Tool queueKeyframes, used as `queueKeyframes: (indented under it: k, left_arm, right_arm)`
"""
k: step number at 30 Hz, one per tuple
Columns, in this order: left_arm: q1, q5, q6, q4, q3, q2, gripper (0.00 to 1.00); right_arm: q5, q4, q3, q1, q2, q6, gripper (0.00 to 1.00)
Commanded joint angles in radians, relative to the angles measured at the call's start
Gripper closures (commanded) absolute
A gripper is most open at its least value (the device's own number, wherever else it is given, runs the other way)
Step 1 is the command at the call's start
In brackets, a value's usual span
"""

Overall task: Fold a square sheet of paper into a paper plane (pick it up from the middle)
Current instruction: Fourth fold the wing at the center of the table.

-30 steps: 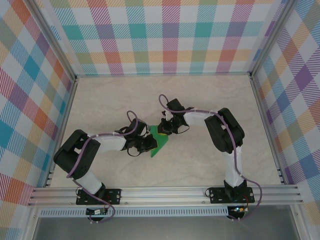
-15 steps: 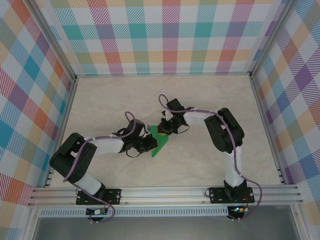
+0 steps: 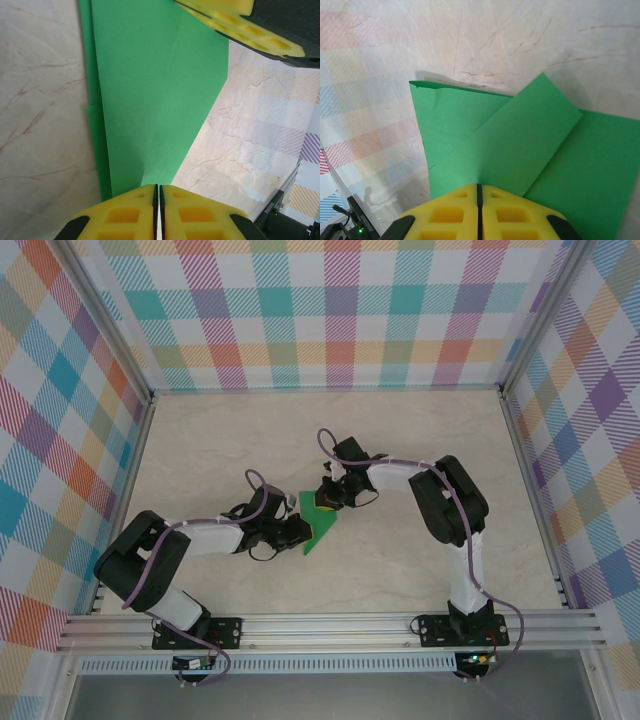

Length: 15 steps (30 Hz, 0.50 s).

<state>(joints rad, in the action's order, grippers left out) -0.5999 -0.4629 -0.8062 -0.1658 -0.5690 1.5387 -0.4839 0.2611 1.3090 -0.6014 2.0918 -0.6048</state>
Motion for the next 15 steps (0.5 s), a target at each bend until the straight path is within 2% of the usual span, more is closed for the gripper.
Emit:
queueKeyframes:
  k: [1,15]
  left_arm:
    - [-0.006,-0.004,-0.009,-0.008,0.012,0.001,0.87]
    - [-0.025,-0.013,-0.011,-0.027,0.016,0.040,0.86]
  right_arm:
    - [0.083,0.048,-0.019,0.006,0.065,0.007,0.90]
    - [0.082,0.055,-0.017,0.006,0.073,0.002,0.90]
